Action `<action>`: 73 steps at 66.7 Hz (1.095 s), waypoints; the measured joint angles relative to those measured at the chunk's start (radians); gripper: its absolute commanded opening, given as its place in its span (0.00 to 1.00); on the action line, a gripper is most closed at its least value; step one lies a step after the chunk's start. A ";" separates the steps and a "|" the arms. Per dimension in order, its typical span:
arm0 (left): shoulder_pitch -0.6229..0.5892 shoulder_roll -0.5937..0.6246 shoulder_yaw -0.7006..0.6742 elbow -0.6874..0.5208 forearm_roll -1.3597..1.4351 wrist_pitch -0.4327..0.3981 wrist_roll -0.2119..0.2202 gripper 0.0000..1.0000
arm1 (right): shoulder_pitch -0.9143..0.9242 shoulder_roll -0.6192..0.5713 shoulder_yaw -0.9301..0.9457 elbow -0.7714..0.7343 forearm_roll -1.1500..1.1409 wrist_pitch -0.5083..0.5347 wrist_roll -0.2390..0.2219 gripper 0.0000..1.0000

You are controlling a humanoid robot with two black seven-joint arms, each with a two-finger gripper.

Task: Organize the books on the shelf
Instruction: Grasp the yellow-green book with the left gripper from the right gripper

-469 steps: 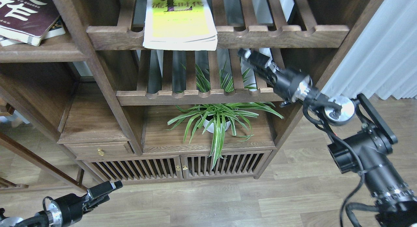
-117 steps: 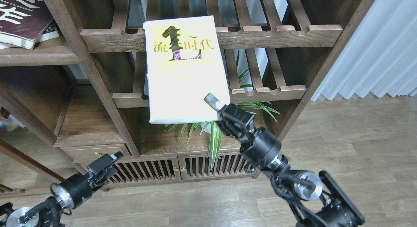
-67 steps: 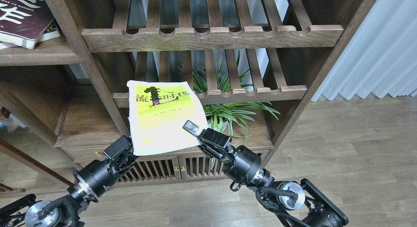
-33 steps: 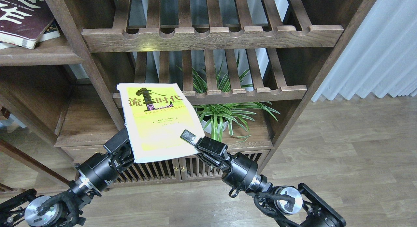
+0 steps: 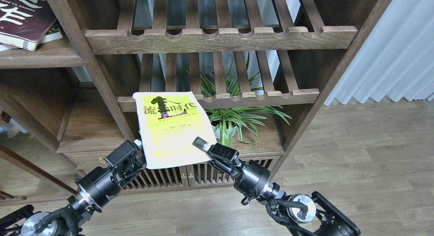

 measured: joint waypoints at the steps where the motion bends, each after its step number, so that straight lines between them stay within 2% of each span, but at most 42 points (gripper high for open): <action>1: 0.001 0.001 -0.001 0.000 0.000 0.000 0.000 0.99 | 0.000 0.000 0.000 -0.004 0.000 0.000 0.000 0.02; 19: 0.004 0.022 -0.005 -0.038 0.000 0.000 0.001 0.99 | 0.006 0.000 0.018 -0.066 0.002 0.000 0.000 0.02; 43: -0.005 0.011 -0.017 -0.019 0.000 0.000 0.003 0.98 | 0.007 0.000 0.003 -0.042 -0.008 0.001 0.000 0.02; 73: -0.067 -0.162 -0.019 0.092 0.036 0.000 0.009 0.91 | 0.007 0.000 -0.013 -0.039 -0.018 0.001 0.000 0.02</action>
